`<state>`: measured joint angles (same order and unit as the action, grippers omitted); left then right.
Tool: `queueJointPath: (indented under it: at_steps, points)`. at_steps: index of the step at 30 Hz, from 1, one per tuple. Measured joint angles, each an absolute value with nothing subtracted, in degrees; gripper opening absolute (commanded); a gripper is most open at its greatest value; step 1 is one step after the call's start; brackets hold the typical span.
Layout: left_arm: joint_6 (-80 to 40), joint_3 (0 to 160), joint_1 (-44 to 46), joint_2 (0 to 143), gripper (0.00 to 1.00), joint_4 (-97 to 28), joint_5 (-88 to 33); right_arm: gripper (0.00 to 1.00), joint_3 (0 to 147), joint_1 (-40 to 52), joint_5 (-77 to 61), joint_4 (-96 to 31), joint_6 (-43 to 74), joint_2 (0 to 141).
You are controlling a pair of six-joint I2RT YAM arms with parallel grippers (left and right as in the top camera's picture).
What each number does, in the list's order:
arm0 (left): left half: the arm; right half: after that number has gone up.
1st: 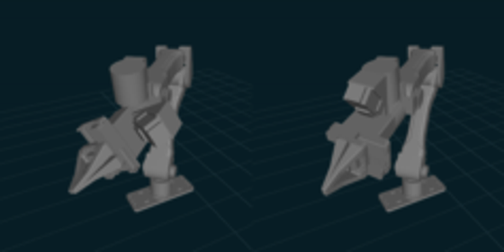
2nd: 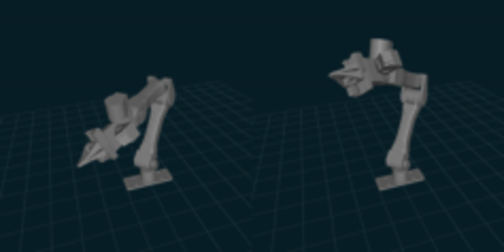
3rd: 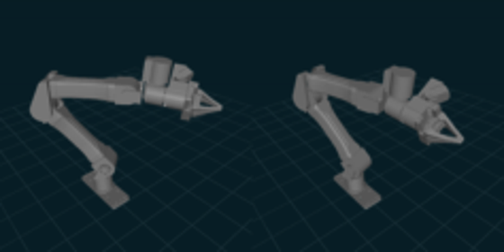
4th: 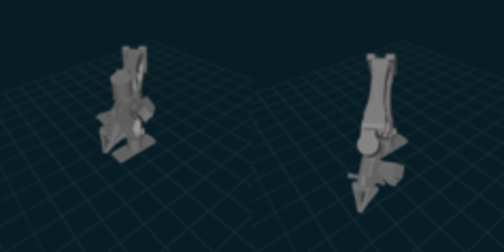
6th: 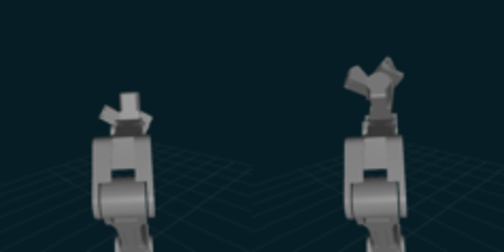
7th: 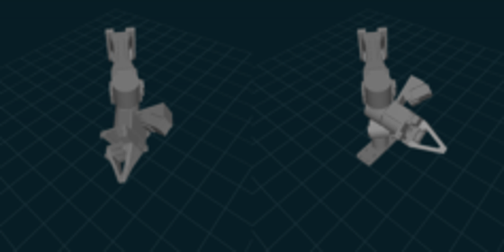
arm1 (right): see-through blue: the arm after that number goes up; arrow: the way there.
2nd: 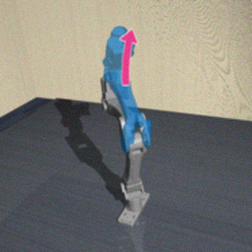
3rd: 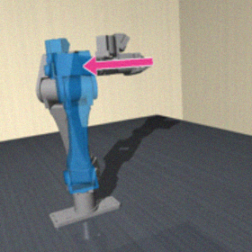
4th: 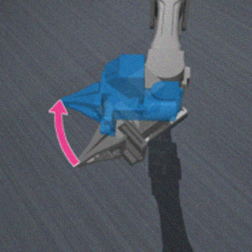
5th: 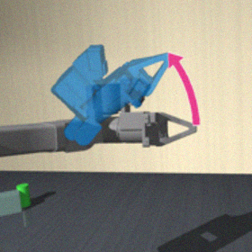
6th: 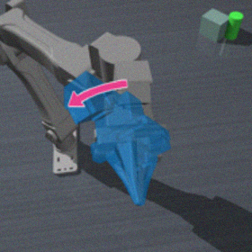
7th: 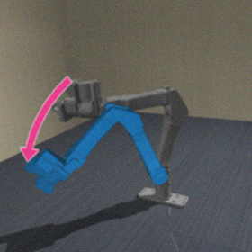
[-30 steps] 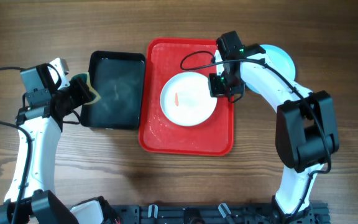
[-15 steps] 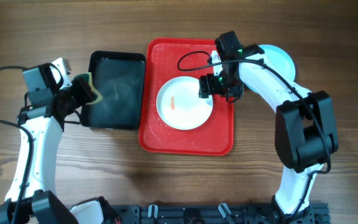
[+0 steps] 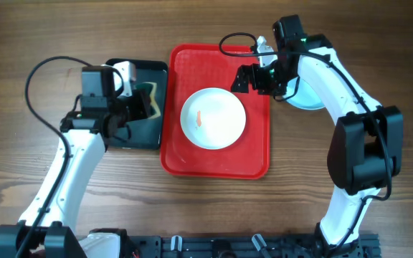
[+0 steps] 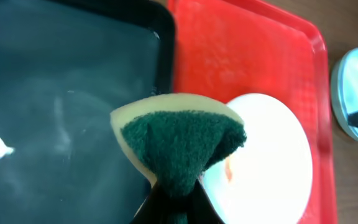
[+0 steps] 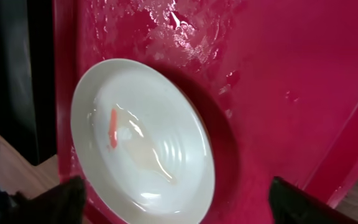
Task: Clean dirty plates on tray and stack at the side
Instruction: 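Bring the sponge in the left gripper over the white plate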
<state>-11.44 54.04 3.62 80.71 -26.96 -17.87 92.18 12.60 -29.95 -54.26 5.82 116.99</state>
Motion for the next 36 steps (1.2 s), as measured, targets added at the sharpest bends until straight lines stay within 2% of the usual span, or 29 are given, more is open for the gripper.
queueJointPath:
  at_steps: [1,4,5,8,10,12,16,22,27,30,32,36]
  points:
    - [-11.7,56.6,5.0,81.7,0.04,-29.6,-17.9,0.59,92.2,12.7,-30.3,-54.4,5.4,117.0]
    - [-12.1,65.7,8.1,85.1,0.04,-38.9,-17.6,0.58,92.2,12.7,-30.2,-54.5,5.7,117.0]
    - [-12.3,70.9,9.5,87.4,0.04,-44.1,-17.1,0.54,92.2,12.7,-29.3,-54.4,6.5,117.0]
    - [-12.3,78.8,13.0,92.8,0.04,-47.1,-16.0,0.40,92.2,12.7,-27.4,-54.8,8.1,117.0]
    - [-12.3,79.9,14.9,95.4,0.04,-46.5,-15.7,0.41,92.2,12.7,-26.5,-55.8,8.8,117.0]
    - [-12.3,79.9,17.1,98.7,0.04,-46.5,-15.7,0.47,92.2,12.8,-26.1,-56.6,8.9,117.0]
    - [-12.3,79.9,19.0,103.7,0.04,-46.0,-15.7,0.46,90.7,14.9,-22.3,-56.4,9.0,117.0]
    - [-12.4,79.9,19.4,105.3,0.04,-44.8,-15.3,0.32,87.8,16.4,-19.4,-55.1,9.2,117.0]
    - [-12.4,79.9,19.5,105.3,0.04,-44.5,-15.3,0.31,84.2,17.7,-18.8,-51.1,9.6,117.0]
    - [-12.4,79.9,19.6,105.3,0.04,-44.4,-15.3,0.26,81.3,18.3,-18.8,-47.7,10.1,117.0]
    - [-12.4,79.9,19.7,105.3,0.04,-44.4,-15.3,0.19,80.6,18.3,-18.8,-47.2,10.3,117.0]
    - [-12.4,79.9,20.2,105.3,0.04,-44.4,-15.3,0.15,80.5,18.3,-18.7,-46.7,10.5,117.0]
